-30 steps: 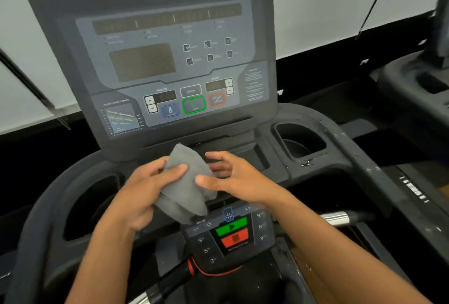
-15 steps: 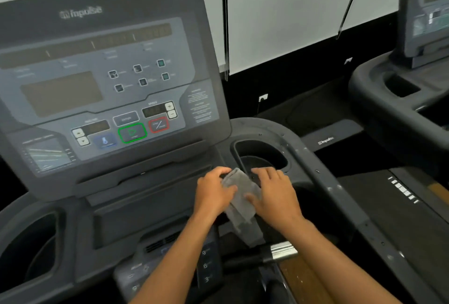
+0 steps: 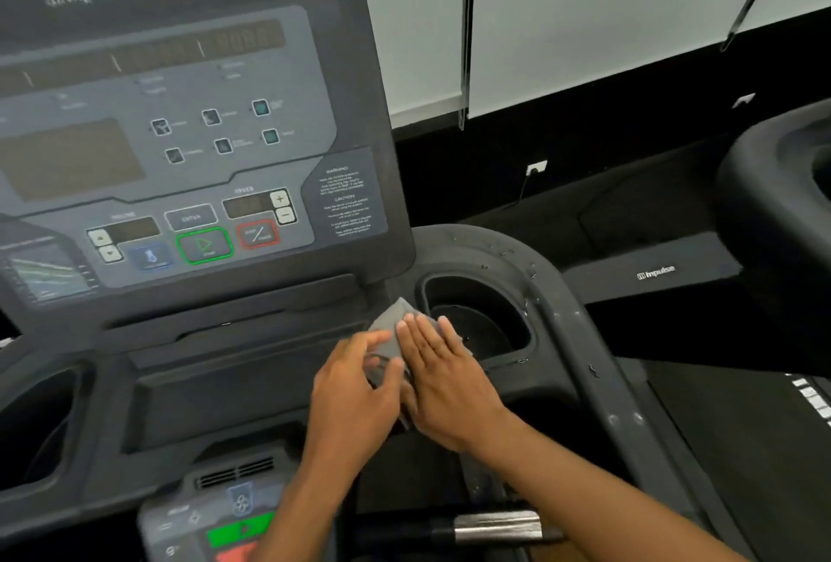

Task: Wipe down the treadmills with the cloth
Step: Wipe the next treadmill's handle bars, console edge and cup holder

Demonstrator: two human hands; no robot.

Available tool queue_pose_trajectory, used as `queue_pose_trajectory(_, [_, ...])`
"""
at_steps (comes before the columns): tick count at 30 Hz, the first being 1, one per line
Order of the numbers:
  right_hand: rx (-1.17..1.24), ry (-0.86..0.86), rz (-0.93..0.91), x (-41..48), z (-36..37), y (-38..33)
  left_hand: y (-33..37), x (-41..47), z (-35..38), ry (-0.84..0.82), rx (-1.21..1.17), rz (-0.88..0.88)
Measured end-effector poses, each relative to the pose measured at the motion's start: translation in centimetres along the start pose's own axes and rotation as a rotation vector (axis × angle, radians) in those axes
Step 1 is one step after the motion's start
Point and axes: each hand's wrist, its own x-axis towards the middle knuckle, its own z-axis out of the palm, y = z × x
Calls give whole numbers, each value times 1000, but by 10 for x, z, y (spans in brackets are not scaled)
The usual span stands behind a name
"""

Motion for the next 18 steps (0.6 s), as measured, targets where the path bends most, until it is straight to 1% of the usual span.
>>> queue_pose_trajectory(5, [-136,-124,-45,42,-16,24,5,4,20,-9,-52,11])
queue_pose_trajectory(9, [-164,-104,32,79,-26,31,0,20,29,-8,-15,12])
queue_pose_trajectory(11, [-165,-84,37,87,-25,35,-3,28,31,-10,20,35])
queue_pose_trajectory(13, [-145,-60,16,79,-23,37,-3,35,32,-17,63,73])
queue_pose_trajectory(18, [-38,7,-29,26,-13,27,0,38,30,5,115,154])
